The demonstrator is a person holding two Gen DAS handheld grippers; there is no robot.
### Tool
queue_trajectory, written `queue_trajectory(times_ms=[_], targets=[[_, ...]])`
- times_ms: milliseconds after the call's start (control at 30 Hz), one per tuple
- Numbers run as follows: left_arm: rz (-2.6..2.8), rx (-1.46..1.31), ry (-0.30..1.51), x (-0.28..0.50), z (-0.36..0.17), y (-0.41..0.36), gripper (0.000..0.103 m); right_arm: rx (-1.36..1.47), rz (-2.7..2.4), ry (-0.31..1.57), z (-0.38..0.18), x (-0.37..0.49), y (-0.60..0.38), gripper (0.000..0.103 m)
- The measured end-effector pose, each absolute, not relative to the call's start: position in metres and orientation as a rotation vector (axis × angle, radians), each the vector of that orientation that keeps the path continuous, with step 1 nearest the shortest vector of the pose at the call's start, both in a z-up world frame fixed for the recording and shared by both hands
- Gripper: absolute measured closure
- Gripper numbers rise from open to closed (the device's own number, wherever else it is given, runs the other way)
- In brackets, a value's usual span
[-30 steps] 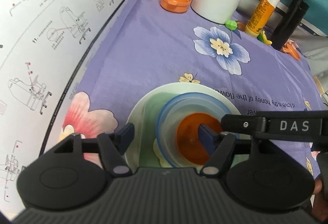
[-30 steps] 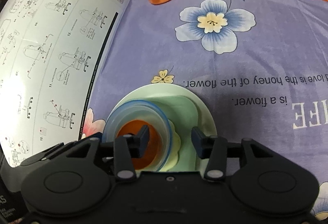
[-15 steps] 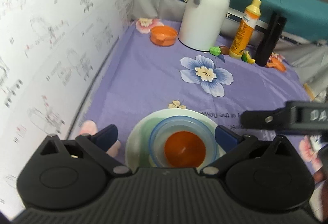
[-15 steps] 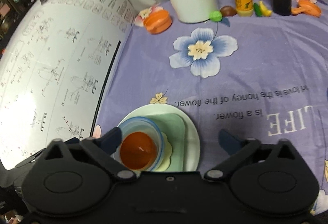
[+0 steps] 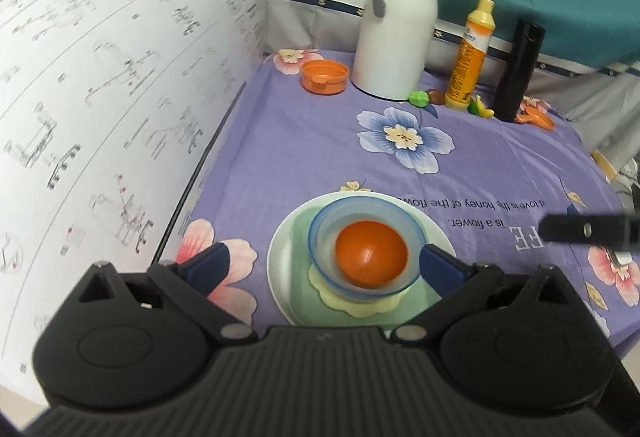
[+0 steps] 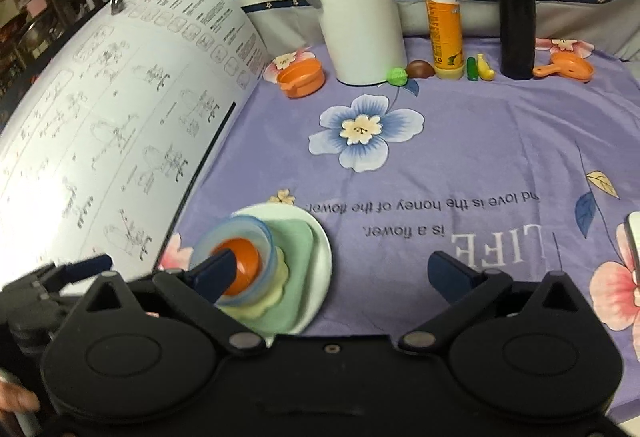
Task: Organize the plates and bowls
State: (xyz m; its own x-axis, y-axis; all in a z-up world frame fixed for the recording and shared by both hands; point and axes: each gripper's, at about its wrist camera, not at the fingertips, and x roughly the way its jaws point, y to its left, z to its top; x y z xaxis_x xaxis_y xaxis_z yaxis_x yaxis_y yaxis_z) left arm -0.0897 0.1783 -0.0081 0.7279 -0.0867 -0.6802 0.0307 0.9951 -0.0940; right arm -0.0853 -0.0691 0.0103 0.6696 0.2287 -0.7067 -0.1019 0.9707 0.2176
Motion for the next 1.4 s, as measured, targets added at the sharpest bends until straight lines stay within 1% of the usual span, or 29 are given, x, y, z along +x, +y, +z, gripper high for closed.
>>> queue_trajectory(times_ms=[300,567,767,1400], targets=[[-0.01,-0.107,0.764,-0.097,-0.026,0.189,0.0,0.067,0.181,0.858,-0.008,-0.099,-0.06,0.0],[0.003,-0.094,0.798,-0.092,-0.04,0.189,0.0,0.04,0.169,0.882,-0.016,-0.098,-0.056,0.0],[0.011,-0.091,0.825,-0.087,-0.048,0.191,0.0,-0.044,0.164,0.866,-0.02,-0.1,-0.046,0.0],[0.003,-0.039,0.86,-0.078,-0.061,0.186,0.0,-0.052,0.161,0.928,-0.035,-0.087,-0.043,0.0]])
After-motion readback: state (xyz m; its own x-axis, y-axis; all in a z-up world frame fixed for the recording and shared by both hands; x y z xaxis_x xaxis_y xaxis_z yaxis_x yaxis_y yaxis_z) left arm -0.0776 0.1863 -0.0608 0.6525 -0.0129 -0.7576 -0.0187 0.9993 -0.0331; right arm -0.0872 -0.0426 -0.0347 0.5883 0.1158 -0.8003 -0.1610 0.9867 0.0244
